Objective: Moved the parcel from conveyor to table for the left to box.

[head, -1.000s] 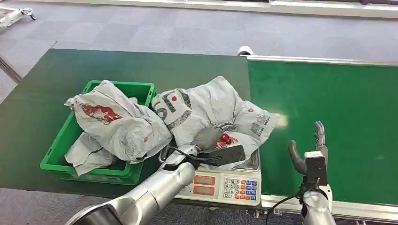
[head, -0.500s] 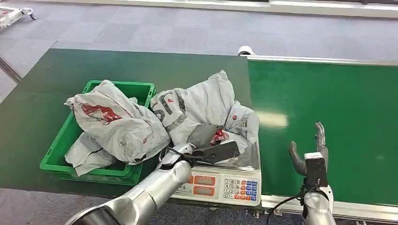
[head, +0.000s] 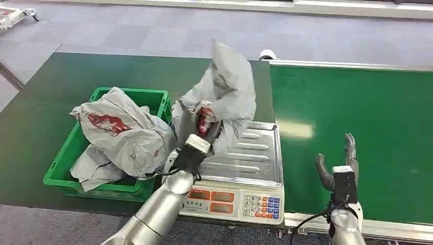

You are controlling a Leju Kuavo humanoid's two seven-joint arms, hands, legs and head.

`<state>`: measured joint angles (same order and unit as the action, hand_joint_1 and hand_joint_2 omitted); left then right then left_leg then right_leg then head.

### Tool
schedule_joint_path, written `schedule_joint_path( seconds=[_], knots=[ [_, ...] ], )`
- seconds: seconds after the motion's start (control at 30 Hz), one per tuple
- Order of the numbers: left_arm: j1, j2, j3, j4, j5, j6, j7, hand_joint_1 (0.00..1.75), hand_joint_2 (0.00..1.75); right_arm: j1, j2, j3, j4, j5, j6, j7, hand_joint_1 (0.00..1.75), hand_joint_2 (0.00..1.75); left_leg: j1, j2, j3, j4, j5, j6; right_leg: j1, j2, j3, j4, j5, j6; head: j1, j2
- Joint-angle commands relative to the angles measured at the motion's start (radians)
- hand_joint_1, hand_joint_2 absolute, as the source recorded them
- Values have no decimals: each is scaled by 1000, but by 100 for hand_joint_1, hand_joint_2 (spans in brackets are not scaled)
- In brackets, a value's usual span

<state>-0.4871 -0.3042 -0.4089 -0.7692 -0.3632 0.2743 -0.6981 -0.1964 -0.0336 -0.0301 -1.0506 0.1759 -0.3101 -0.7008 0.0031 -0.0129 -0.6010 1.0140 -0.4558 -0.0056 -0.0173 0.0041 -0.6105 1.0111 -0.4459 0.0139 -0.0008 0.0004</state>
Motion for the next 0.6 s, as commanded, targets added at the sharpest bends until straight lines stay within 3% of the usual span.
schedule_joint_path(
  seconds=[0.03, 0.33, 0.43, 0.5, 0.53, 0.57, 0.6],
  knots=[
    [148, 232, -249, -934, 45, 424, 0, 175, 175, -24, -6, 24, 37, -44, -44, 3, 0, 175, 1, 3, 1, 0, -1, -1, 1, 2, 0, 0, -1, -2, 0, 0],
    [270, 86, 174, -1084, -310, 424, 0, 175, 175, 23, -16, -2, -2, -41, -51, 3, 0, 175, 0, 4, 3, -2, -2, 0, 0, 3, 2, -1, -2, 0, 0, 0],
    [280, 74, 264, -1004, -340, 424, 0, 175, 175, 24, -22, 13, -1, -53, -64, 3, 0, 175, 0, 3, 2, -1, -2, 0, 0, 1, 2, -1, -1, 0, 0, 0],
    [275, 40, 333, -769, -382, 424, 0, 175, 175, 35, -26, -4, -11, -40, -59, 3, 0, 175, 0, 3, 4, -3, -2, 0, 0, 2, 3, -2, -1, 0, 0, 0],
    [263, 46, 341, -698, -425, 424, 49, 175, 175, 35, -28, -6, -10, -38, -59, 3, 0, 175, -1, 1, 6, -4, -1, 0, -1, 0, 5, -3, -1, 0, 0, 0],
    [237, 59, 352, -621, -481, 366, 180, 175, 175, 39, -32, -14, -13, -32, -49, 3, 0, 175, 0, 1, 8, -6, 0, 0, 0, -1, 7, -5, 0, 0, 0, 0],
    [237, 59, 352, -621, -481, 366, 180, 175, 175, 39, -32, -14, -13, -32, -49, 3, 0, 175, -1, 0, 7, -5, 0, 0, -1, -2, 6, -4, -1, 0, 0, 0]
  ],
)
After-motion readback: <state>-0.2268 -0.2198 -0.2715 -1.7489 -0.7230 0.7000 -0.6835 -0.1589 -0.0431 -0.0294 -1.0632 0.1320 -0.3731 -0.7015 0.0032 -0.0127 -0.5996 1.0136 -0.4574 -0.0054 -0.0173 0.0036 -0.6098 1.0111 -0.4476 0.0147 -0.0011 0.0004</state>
